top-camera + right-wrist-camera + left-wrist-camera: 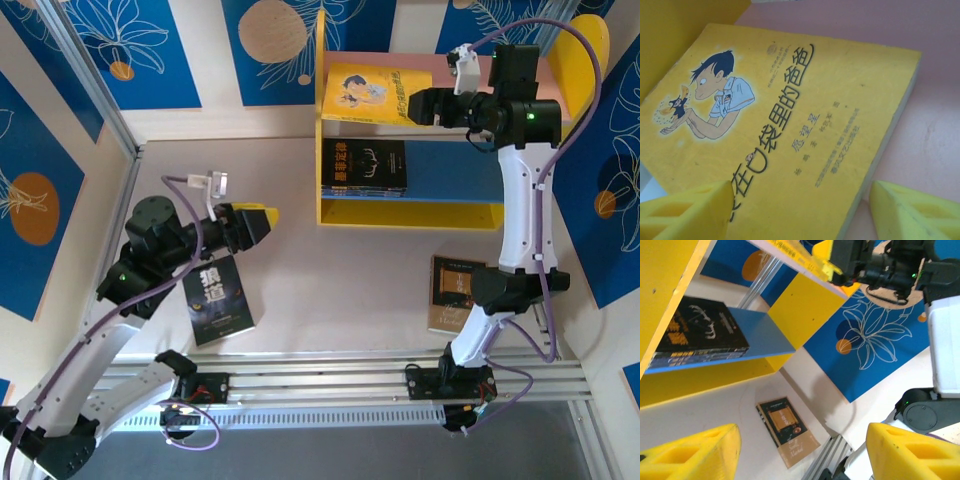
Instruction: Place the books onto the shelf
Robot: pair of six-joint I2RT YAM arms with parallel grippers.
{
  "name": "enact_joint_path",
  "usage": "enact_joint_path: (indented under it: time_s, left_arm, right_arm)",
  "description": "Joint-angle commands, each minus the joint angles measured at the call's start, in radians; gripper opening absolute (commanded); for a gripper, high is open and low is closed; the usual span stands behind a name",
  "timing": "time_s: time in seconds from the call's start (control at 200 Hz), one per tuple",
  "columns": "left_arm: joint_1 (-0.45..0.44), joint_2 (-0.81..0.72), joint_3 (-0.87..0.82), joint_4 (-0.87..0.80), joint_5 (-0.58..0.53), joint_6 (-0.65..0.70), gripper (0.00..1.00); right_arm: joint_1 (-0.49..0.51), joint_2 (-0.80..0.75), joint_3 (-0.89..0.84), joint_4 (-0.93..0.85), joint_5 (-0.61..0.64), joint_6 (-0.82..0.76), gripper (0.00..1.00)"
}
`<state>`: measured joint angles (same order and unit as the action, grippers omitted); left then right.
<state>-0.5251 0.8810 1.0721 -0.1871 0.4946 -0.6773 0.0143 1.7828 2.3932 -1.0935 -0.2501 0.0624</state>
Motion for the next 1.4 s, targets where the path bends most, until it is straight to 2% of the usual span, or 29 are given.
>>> enact_joint_path:
  time_s: [0.0,0.185,0.46,0.735,1.116,1.396]
  left_arm:
    - [-0.010,0.055,0.098,-0.011,0.042,0.034,0.67]
    - [-0.018,0.183,0.220,-0.015,0.043,0.035,0.67]
    - [-0.018,0.330,0.363,-0.005,-0.023,0.027,0.68]
    - [-0.018,0.445,0.499,0.035,0.007,0.000,0.68]
    - [-0.022,0.565,0.593,0.144,0.070,-0.076,0.68]
    - [-0.038,0.640,0.685,0.086,0.038,-0.049,0.68]
  right_arm:
    - [0.004,0.023,-0.003,0.027,0.047,-0.044,0.75]
    - [0.000,0.060,0.051,0.013,-0.018,-0.053,0.76]
    - [-0.005,0.091,0.072,0.040,-0.141,-0.033,0.76]
    - [-0.025,0.128,0.094,0.084,-0.227,0.016,0.77]
    - [-0.033,0.171,0.129,0.110,-0.248,0.057,0.77]
    - [-0.024,0.181,0.111,0.112,-0.242,0.094,0.76]
